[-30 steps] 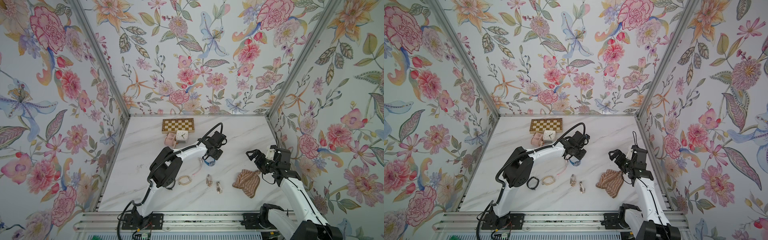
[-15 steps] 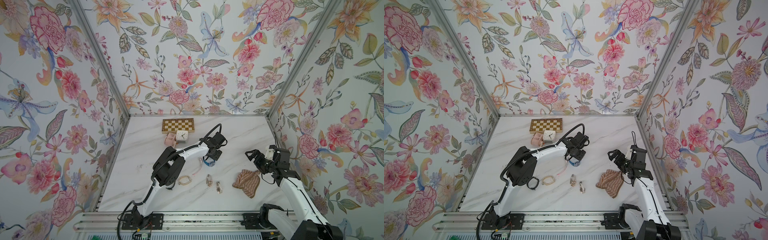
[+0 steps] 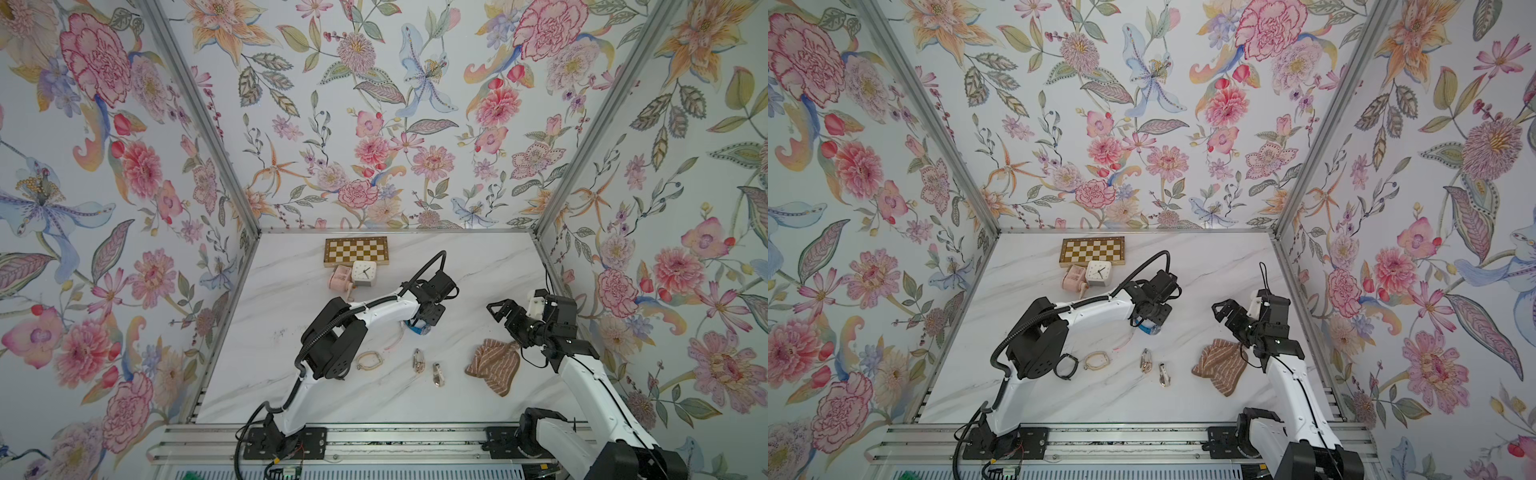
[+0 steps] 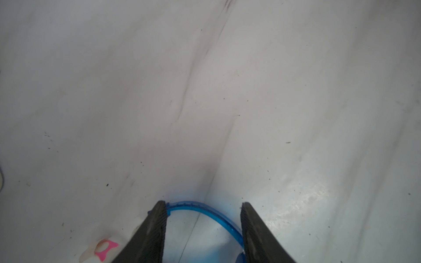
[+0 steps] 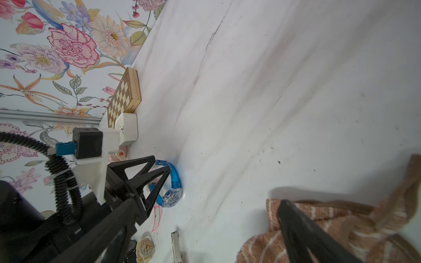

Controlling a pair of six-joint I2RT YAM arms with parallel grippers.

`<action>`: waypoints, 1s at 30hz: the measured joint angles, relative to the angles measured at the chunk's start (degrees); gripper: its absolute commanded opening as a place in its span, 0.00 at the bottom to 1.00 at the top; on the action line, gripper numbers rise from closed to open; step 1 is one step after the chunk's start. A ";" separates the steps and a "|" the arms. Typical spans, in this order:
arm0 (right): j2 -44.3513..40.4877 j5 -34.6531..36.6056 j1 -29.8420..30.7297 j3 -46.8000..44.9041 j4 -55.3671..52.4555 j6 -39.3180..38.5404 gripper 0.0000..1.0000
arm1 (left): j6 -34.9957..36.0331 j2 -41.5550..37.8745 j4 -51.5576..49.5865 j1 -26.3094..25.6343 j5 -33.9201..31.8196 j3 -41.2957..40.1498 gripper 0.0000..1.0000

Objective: Wipe the watch dial
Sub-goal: Pick up the watch at the center of the board.

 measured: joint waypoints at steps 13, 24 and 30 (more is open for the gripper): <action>0.00 -1.29 0.50 0.00 0.00 0.00 1.00 | -3.41 -1.57 -2.91 -1.01 2.03 0.09 0.34; -0.44 -2.14 0.48 -0.02 -0.02 -0.02 1.00 | -3.43 4.04 -7.78 -1.95 4.35 3.96 0.34; -0.70 -2.36 0.48 -0.02 0.00 0.00 1.00 | -3.41 6.05 -9.60 -1.95 4.26 5.16 0.32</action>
